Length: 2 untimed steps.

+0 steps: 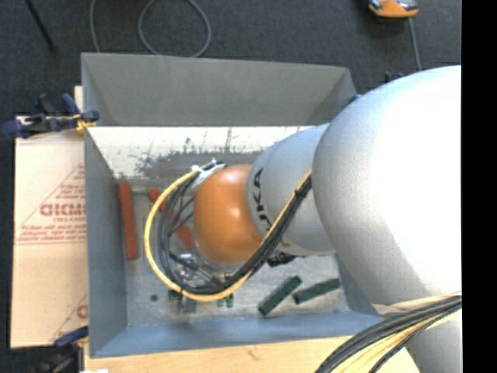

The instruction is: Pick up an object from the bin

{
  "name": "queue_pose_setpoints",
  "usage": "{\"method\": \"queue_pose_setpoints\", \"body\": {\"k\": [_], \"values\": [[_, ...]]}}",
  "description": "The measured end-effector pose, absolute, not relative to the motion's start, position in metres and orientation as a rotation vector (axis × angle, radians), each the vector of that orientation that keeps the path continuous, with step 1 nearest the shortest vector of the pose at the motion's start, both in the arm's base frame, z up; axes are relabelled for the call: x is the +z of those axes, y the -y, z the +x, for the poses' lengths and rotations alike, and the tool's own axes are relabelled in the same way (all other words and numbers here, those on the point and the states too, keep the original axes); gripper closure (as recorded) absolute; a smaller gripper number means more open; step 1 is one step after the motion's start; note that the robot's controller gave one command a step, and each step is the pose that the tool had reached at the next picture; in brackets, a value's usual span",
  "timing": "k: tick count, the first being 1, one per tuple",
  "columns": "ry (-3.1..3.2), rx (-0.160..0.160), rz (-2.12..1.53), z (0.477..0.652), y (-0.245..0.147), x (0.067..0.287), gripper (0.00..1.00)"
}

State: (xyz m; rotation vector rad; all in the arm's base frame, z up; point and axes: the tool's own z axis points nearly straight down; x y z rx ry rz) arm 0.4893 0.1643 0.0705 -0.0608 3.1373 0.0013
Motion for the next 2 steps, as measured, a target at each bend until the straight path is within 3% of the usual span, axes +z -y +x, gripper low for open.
{"method": "queue_pose_setpoints", "body": {"k": [1, 2], "values": [[-3.128, 0.009, -0.116, 0.503, -0.214, 0.171, 1.0], [-3.126, 0.008, -0.131, 0.537, -0.223, 0.269, 1.0]]}}
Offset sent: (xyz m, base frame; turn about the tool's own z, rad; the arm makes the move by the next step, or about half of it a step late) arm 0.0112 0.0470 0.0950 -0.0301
